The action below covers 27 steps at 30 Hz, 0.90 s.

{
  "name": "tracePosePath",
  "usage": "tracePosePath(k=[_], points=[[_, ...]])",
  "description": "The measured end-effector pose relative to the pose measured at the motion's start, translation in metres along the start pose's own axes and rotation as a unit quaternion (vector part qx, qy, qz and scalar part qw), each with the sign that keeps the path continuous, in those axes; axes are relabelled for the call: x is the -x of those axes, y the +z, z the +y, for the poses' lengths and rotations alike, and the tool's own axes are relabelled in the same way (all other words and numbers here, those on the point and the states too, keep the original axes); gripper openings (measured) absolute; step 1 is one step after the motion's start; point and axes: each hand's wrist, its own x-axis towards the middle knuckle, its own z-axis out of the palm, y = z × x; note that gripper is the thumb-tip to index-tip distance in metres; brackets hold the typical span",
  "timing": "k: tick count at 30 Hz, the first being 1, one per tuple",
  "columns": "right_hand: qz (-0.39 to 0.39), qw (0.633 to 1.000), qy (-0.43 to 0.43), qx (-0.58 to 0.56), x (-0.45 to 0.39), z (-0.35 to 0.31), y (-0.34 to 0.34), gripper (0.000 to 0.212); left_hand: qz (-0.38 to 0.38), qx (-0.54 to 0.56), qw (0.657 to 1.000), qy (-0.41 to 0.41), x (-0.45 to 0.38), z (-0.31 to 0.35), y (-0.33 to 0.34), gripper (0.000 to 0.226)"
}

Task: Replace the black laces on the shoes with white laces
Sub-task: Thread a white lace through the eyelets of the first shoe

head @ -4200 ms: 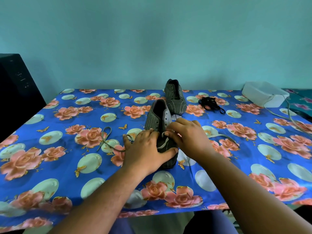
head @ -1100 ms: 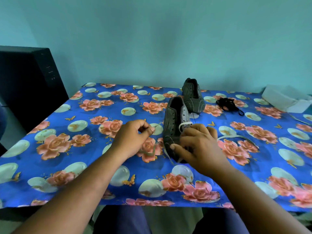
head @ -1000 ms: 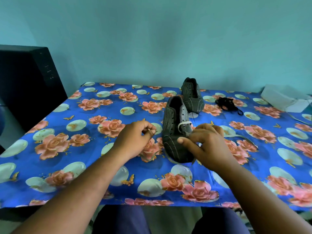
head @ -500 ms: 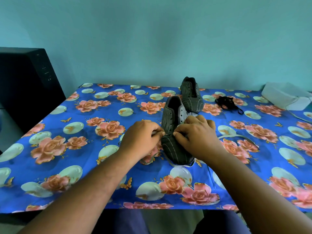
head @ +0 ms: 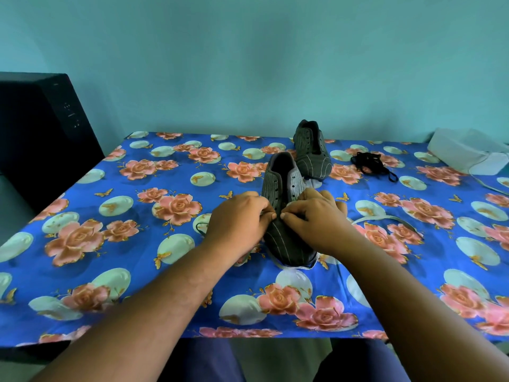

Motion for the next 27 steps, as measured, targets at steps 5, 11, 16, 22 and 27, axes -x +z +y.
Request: tracePosePath(k=[5, 11, 16, 22, 27], points=[[-0.077, 0.997, 0.009, -0.023, -0.007, 0.002, -0.004, 0.025, -0.004, 0.087, 0.995, -0.046, 0.001, -0.012, 0.008, 0.012], [-0.115, 0.986, 0.014, -0.123, -0.015, 0.009, -0.005, 0.013, -0.046, 0.339, 0.925, -0.167, -0.003, -0.013, 0.007, 0.008], [-0.070, 0.988, 0.044, -0.134, -0.017, 0.007, -0.003, 0.012, -0.038, 0.280, 0.952, -0.121, 0.004, -0.018, 0.009, 0.007], [0.030, 0.999, 0.011, -0.042, -0.004, -0.004, 0.002, 0.014, 0.074, 0.056, 0.995, 0.038, 0.047, -0.016, 0.013, 0.028], [0.075, 0.996, -0.024, -0.032, 0.002, -0.007, 0.006, 0.016, -0.005, -0.032, 0.997, 0.064, 0.069, -0.025, 0.019, 0.040]])
